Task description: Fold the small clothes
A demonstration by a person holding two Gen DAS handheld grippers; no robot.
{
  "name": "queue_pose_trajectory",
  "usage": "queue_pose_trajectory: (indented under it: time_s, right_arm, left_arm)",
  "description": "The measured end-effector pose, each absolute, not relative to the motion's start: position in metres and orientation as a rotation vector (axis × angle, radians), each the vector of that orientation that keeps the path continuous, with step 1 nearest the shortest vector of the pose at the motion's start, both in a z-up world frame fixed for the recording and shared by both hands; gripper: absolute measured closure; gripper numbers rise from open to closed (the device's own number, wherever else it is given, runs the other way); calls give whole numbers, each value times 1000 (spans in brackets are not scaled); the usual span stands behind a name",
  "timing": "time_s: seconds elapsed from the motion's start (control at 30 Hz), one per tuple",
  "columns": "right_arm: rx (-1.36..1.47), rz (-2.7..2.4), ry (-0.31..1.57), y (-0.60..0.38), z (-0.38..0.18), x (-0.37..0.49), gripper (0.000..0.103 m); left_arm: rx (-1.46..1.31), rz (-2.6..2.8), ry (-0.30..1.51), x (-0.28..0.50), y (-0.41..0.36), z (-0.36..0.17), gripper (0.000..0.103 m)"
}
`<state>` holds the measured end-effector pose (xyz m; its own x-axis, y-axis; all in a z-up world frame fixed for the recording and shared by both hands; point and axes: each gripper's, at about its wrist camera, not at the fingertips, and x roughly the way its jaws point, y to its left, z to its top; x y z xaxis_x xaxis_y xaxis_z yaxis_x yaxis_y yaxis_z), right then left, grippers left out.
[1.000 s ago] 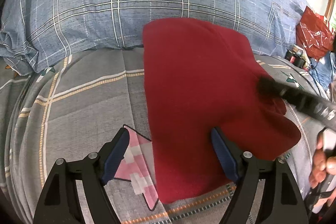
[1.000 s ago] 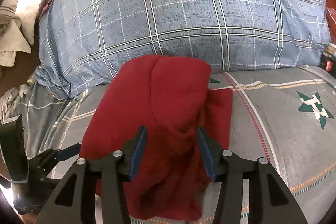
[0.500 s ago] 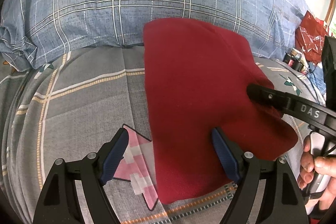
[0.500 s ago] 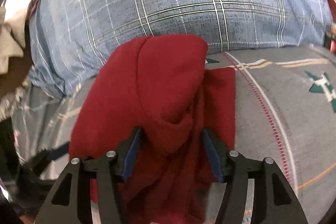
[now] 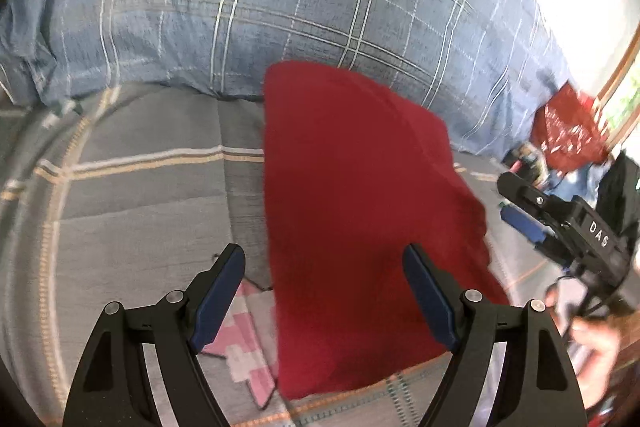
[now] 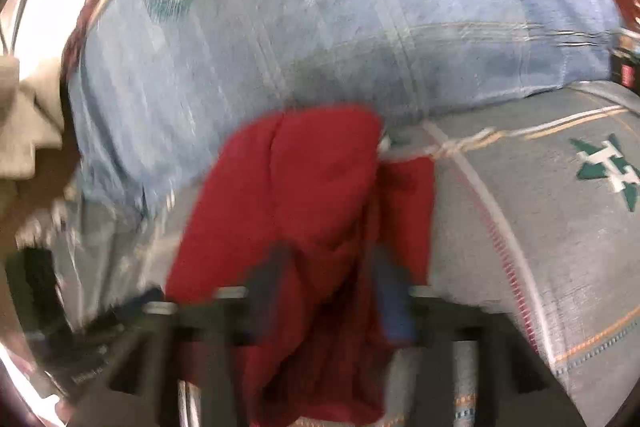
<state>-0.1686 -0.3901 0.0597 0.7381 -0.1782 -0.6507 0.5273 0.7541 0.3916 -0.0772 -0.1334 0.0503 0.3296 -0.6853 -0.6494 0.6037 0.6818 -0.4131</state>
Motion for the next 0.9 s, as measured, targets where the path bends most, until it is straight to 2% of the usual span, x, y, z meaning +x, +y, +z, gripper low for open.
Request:
queue_pose_trajectory:
  time_s: [0.07,0.2,0.3,0.5,0.63,0.7,0.77,0.9]
  right_arm:
    - [629,-428,610,-401,56,-172,12]
    - [722,-441,724,-425,24,-156,12]
    - [836,-355,694,-431,13,-147,12]
    - [712,-339,728,-410,10,-128,12]
    - [617,-326,730,-397,17,-124,41]
    - [555,-334,728,-389,24,-123,50]
    - [520,-336,712,-381,33,-124,57]
    - [514,-279,685,-364,52,-133,60]
  left_arm:
    - [-140,-861,939,-65,-136,44,22]
    - [-156,-863,1015,-49,-144,26,22]
    - [-160,-890,1005,-45,-149,25,19]
    - [-118,-921,984,-38,-171,21,19]
    - [-66,-923,933,-47,-178,20,35]
    - [-68,-926,914,-52,-173,25,52]
    - [-73,-936,909,-59,-166,36,61]
    - [-43,-951,866,-85,-141,62,63]
